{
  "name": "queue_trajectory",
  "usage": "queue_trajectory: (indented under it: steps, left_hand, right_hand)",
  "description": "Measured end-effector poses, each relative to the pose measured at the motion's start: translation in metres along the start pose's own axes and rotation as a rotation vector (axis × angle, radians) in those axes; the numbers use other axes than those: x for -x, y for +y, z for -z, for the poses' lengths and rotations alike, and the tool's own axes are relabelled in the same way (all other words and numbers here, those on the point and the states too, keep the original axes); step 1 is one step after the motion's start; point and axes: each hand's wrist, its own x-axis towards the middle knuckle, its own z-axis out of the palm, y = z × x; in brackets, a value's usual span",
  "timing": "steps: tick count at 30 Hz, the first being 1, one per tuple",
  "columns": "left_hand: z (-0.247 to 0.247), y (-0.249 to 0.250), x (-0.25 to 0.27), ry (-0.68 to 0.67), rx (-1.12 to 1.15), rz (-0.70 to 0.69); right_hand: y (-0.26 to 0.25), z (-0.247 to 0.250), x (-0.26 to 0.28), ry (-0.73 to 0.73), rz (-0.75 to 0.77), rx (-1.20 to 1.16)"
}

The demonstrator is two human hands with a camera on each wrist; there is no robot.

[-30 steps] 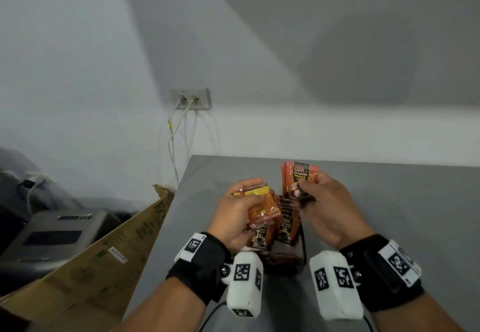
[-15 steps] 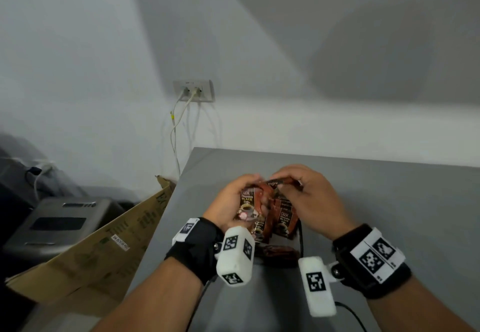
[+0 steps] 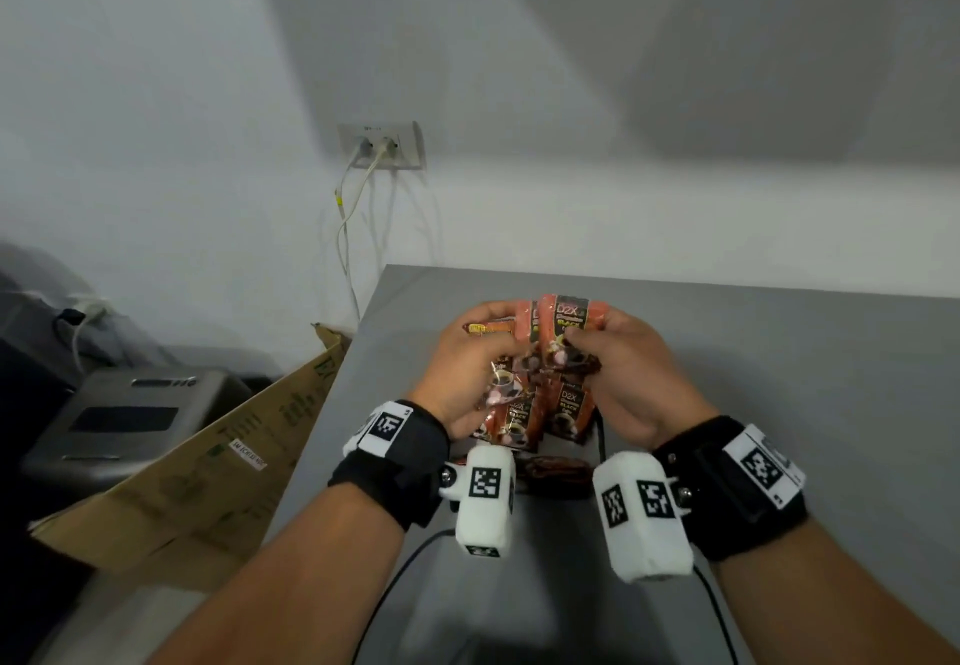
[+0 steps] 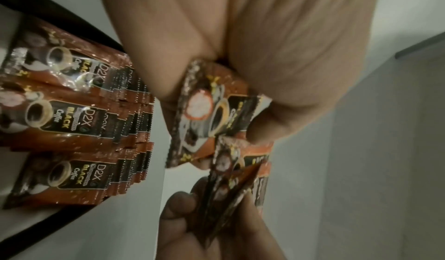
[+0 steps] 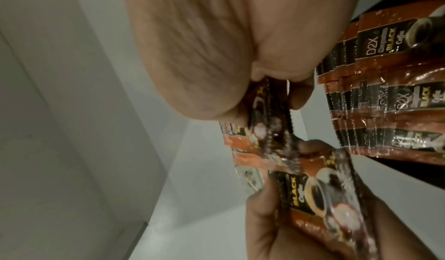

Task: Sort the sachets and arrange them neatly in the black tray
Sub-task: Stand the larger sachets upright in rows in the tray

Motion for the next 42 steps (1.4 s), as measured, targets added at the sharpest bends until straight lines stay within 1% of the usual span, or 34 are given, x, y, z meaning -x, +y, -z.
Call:
queue_trajectory:
  steps: [2,3,6,8,10,12,14,16,18,20,22,24,27,30,32,34,36,37,39,40,42]
  left_hand:
    - [0.005,0.0,0.001,0.029,0.081,0.071]
    - [0.007,0.0,0.003,0.045,0.089,0.081]
    - [0.011,-0.002,0.006,0.078,-0.007,0.014]
    - [0.009,-0.004,0.006,0.106,-0.03,-0.032]
    - [0.004,-0.006,0.004,0.131,-0.024,-0.061]
    - [0.0,-0.007,0.003,0.148,-0.022,-0.072]
    - [-0.003,-0.009,0.003,0.149,0.028,-0.057]
    - [-0.005,-0.009,0.005,0.116,0.102,-0.004]
    - [-0.002,-0.006,0.006,0.082,0.179,0.049]
    - [0.005,-0.006,0.004,0.122,0.186,0.072]
    - [0.012,-0.006,0.001,0.168,0.143,0.05]
    - [0.016,-0.006,0.0,0.164,0.12,0.024]
    - [0.013,-0.006,0.002,0.148,0.079,-0.041]
    - [0.007,-0.007,0.005,0.146,0.009,-0.127]
    - [0.004,-0.008,0.006,0.11,0.005,-0.126]
    - [0.002,-0.006,0.01,0.055,0.05,-0.094]
    - [0.003,-0.004,0.012,-0.011,0.135,-0.031]
    - [0.005,-0.002,0.012,-0.058,0.19,0.027]
    - [0.01,0.001,0.012,-0.165,0.294,0.201]
    - [0.013,0.002,0.01,-0.192,0.314,0.287]
    - [0.016,0.001,0.007,-0.176,0.315,0.397]
  right_hand:
    - [0.002,0.003,0.0,0.026,0.019,-0.057]
    - [0.002,0.006,0.0,0.028,0.027,-0.095]
    - [0.002,0.011,0.004,-0.014,0.028,-0.165]
    - [0.005,0.008,0.007,-0.076,0.008,-0.145]
    - [0.01,0.001,0.009,-0.097,-0.037,-0.098]
    - [0.015,-0.006,0.009,-0.081,-0.068,-0.079]
    - [0.019,-0.01,0.008,-0.061,-0.081,-0.057]
    - [0.02,-0.012,0.007,-0.04,-0.078,-0.055]
    - [0.019,-0.01,0.004,0.015,-0.061,-0.086]
    - [0.013,-0.004,0.003,0.061,-0.028,-0.141]
    - [0.007,0.003,0.004,0.078,-0.007,-0.209]
    - [0.002,0.009,0.007,0.062,0.006,-0.252]
    - [0.0,0.008,0.01,-0.003,0.001,-0.241]
    - [0.006,0.0,0.01,-0.028,-0.033,-0.208]
    - [0.008,-0.005,0.009,-0.029,-0.042,-0.203]
    - [0.007,-0.007,0.008,-0.031,-0.026,-0.205]
    - [0.004,-0.01,0.007,-0.032,0.001,-0.207]
    - [0.003,-0.01,0.006,-0.023,0.015,-0.202]
    - [0.0,-0.007,0.005,-0.002,0.041,-0.187]
    - [-0.002,-0.006,0.006,-0.009,0.051,-0.172]
    - [-0.003,-0.003,0.005,-0.034,0.054,-0.121]
